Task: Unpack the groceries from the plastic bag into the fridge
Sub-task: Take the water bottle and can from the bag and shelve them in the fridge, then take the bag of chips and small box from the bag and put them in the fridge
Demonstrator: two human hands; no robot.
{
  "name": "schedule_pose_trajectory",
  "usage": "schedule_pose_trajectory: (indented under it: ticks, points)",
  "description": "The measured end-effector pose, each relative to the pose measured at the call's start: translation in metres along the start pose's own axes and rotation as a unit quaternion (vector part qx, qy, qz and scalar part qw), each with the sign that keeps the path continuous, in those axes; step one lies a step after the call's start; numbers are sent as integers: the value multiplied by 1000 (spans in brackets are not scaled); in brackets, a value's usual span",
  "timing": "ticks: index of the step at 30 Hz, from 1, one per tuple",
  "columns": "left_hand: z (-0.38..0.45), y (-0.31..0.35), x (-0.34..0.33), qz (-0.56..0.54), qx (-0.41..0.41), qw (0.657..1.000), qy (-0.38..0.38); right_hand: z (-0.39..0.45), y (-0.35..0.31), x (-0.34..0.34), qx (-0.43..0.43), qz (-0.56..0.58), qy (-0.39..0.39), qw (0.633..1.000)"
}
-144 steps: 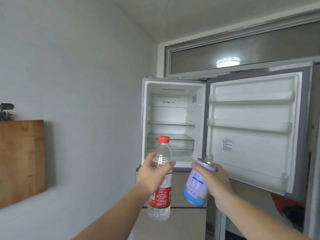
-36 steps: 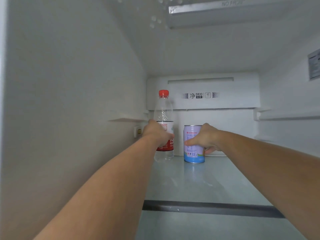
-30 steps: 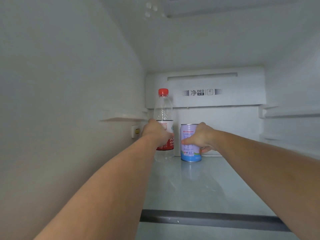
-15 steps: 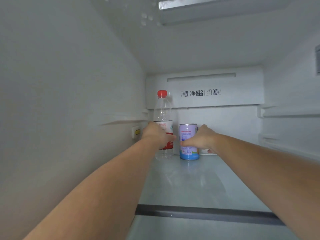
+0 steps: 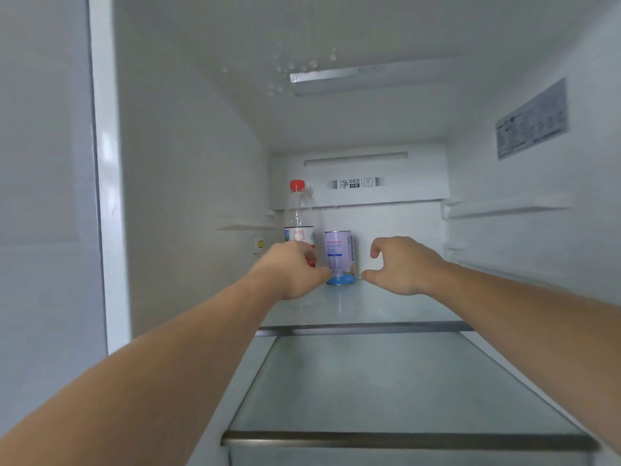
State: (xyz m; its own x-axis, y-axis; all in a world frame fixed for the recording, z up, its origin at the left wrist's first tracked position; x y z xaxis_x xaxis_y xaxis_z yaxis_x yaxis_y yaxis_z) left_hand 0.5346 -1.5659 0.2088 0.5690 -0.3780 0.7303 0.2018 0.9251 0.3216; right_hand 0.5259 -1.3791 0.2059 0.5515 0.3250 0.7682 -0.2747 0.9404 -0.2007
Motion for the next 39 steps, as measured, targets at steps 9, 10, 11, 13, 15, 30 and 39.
schedule_pose_trajectory:
  ticks: [9,10,11,13,15,30,39]
  points:
    - [-102,23,30,-180,-117,977,-6,-127,-21,54,-72,-5,79,994]
    - [-119,26,31,-203,-136,970,-19,-145,-24,58,-79,-12,77,994]
    - [-137,28,30,-218,-154,963,-33,-164,-27,61,-86,-22,72,993]
    - [-170,32,29,-239,-172,954,-60,-202,-32,69,-106,-36,54,992]
    - [-200,32,25,-266,-159,946,-93,-239,-36,80,-133,-27,43,990]
    - [-454,181,52,-386,-233,863,-227,-567,-25,249,-307,-74,75,946]
    - [-652,361,134,-471,-356,737,-330,-809,-27,405,-469,-175,120,857]
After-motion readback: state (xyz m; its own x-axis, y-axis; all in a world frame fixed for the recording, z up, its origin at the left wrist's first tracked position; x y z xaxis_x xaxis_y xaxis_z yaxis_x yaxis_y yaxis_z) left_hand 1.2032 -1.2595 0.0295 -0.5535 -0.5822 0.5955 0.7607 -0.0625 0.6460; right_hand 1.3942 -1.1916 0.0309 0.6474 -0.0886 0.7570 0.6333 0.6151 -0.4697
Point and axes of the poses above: each hand's wrist, its own z-axis towards the middle knuckle, its own x-axis out of the back of the hand, y = z × x, the point moved 4 cm from there along z, towards the middle knuckle, and after that the axes turned 8 degrees about y, right-handed, at the moved point
